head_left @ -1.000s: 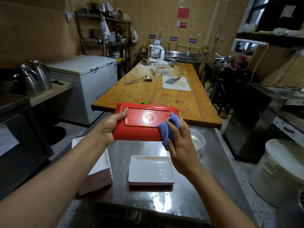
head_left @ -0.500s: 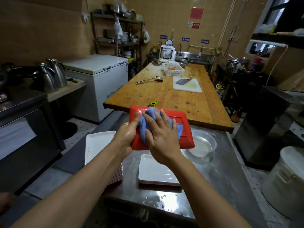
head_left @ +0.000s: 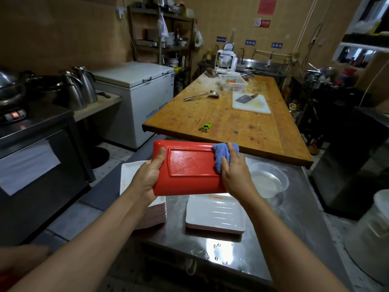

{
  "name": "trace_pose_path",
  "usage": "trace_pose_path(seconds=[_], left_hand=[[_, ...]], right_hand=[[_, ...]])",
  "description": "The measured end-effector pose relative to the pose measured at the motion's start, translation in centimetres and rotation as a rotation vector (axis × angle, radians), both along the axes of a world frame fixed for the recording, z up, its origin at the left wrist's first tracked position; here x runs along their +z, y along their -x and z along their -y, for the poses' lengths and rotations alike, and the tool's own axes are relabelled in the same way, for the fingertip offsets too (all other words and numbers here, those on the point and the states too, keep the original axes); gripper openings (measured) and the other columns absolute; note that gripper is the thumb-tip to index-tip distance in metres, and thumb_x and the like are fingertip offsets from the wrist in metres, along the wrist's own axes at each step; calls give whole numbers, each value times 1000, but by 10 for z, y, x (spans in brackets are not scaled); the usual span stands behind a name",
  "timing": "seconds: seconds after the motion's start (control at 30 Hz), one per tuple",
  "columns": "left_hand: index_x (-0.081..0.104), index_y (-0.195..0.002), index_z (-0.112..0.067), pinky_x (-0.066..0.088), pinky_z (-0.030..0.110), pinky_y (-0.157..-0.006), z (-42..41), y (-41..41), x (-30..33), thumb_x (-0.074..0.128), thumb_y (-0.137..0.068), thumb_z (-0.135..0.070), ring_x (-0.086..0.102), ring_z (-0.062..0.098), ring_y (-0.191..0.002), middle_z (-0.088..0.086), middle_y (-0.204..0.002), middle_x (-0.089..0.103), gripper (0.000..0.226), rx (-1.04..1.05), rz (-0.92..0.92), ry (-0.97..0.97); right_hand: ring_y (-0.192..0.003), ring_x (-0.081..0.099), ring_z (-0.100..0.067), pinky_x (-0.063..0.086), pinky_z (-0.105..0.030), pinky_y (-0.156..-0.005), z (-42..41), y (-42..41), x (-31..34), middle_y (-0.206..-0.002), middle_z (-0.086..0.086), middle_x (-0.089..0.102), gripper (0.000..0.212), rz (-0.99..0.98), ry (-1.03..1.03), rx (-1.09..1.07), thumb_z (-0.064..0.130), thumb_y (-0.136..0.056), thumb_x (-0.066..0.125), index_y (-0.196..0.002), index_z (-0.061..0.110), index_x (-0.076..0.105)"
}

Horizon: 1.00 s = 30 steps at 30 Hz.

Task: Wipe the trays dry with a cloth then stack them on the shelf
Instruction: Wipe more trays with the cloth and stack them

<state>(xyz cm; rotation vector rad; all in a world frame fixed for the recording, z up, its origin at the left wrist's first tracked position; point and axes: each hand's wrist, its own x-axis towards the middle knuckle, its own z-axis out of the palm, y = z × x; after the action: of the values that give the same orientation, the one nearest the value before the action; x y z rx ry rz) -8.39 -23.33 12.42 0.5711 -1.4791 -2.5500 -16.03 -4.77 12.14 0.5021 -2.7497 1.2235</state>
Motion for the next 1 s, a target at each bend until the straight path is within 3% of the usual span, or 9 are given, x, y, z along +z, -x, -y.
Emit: trace_pose_path(seconds=[0.17, 0.3, 0.43, 0.5, 0.6, 0.67, 0.73, 0.87, 1.0], left_hand=[[67, -103, -12, 58, 48, -71, 16, -8, -10, 60, -69, -49, 70, 32, -86, 16, -100, 71, 51, 11, 33, 11], [67, -96, -14, 58, 46, -68, 27, -16, -18, 57, -84, -44, 71, 29, -77, 13, -90, 73, 33, 32, 73, 18], [62, -98, -14, 57, 45, -72, 40, -25, -17, 63, -81, -33, 70, 27, -76, 12, -87, 73, 25, 84, 75, 74], [61, -101, -14, 58, 38, -64, 48, -28, -12, 65, -82, -28, 71, 23, -71, 9, -83, 72, 24, 129, 42, 155], [66, -91, -15, 53, 21, -54, 61, -31, -6, 71, -79, -27, 68, 11, -62, 4, -78, 71, 17, 180, 18, 665], [70, -84, -11, 50, 22, -55, 63, -33, -6, 74, -79, -23, 63, 9, -60, 5, -73, 70, 14, 164, -7, 1067], [72, -89, -8, 49, 17, -55, 62, -38, -12, 74, -79, -20, 62, 3, -61, 0, -71, 67, 16, 111, -56, 1289], [71, -93, -9, 50, 33, -64, 66, -48, -37, 67, -85, -30, 62, 22, -74, 6, -83, 67, 22, 15, -61, 1874], [71, -69, -7, 44, 26, -34, 61, -57, -53, 87, -59, -12, 61, 24, -51, 7, -60, 62, 20, -86, -131, 2157]], right_hand=[[-86, 55, -26, 38, -23, -54, 3, 0, -14, -111, -19, 61, 28, 91, 206, -128, 21, -100, 34, -119, 11, 52], [-83, 62, -32, 52, -40, -58, 8, 6, -24, -98, -12, 63, 25, 281, 320, -113, 22, -96, 36, -107, 14, 57], [-61, 57, -20, 41, -21, -41, 13, 9, -38, -85, -12, 62, 16, 297, 243, -167, 13, -92, 41, -97, 12, 56], [-56, 60, -18, 47, -25, -50, 16, 9, -45, -79, -12, 64, 16, 324, 297, -170, 10, -92, 43, -99, 10, 57], [-64, 67, -26, 53, -35, -64, 22, 9, -50, -77, -9, 67, 14, 388, 373, -126, 14, -93, 46, -102, 15, 56], [-72, 66, -31, 52, -38, -66, 29, 10, -50, -83, -13, 66, 14, 385, 366, -83, 14, -92, 46, -100, 18, 56], [-76, 65, -34, 51, -39, -67, 35, 9, -50, -87, -17, 65, 11, 376, 361, -50, 14, -93, 45, -97, 19, 54], [-68, 65, -26, 51, -32, -58, 41, 5, -55, -86, -14, 66, 10, 368, 334, -16, 16, -94, 46, -98, 21, 53], [-59, 61, -17, 45, -25, -52, 43, 2, -64, -82, -8, 65, 9, 344, 294, -13, 15, -93, 47, -98, 21, 53]])
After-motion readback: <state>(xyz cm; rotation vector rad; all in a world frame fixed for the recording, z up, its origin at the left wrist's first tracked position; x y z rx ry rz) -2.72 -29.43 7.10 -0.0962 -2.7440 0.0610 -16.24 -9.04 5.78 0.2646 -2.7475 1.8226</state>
